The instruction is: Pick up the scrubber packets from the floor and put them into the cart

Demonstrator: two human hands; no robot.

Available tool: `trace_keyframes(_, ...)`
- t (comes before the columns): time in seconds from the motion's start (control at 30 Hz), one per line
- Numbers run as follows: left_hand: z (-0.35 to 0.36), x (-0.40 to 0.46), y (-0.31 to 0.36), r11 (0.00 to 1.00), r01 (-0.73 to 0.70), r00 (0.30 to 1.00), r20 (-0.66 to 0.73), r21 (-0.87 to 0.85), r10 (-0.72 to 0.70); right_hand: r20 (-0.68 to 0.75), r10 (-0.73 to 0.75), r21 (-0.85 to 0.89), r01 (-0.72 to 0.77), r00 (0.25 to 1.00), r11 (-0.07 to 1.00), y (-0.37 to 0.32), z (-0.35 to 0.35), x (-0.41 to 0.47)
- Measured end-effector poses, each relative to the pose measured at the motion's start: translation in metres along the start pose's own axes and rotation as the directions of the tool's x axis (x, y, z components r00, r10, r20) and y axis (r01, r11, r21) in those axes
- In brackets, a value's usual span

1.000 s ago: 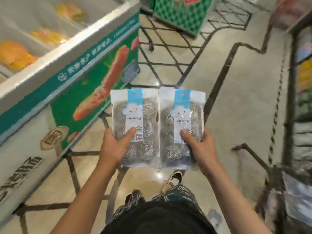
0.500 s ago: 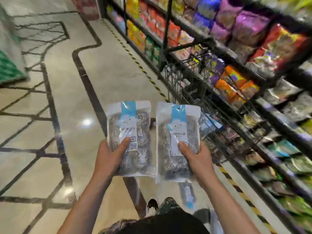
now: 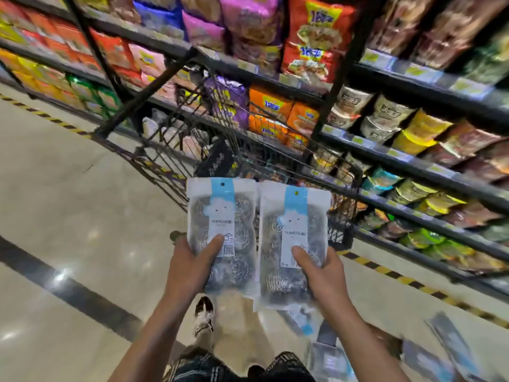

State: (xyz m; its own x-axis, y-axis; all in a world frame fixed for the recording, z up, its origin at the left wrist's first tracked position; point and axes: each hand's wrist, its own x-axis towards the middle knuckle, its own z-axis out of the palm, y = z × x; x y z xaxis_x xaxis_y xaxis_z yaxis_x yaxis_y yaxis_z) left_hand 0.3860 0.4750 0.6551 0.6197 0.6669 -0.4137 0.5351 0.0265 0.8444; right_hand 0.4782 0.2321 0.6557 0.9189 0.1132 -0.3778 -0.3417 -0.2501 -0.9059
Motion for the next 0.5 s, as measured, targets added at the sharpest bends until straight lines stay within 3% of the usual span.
trace_keyframes(0.27,0.060,0.152,0.066,0.989,-0.015,0.963,0.268,0.150,-0.027,-0.324,0.129,0.080,-0.109,0.937,0.991,-0.018,0.035,0.092)
trace_keyframes(0.5,0.154,0.242,0.072,0.967,-0.130,0.908,0.418,0.221,0.026,-0.395,0.269,0.129,-0.237,0.878,0.963,-0.010,0.030,0.177)
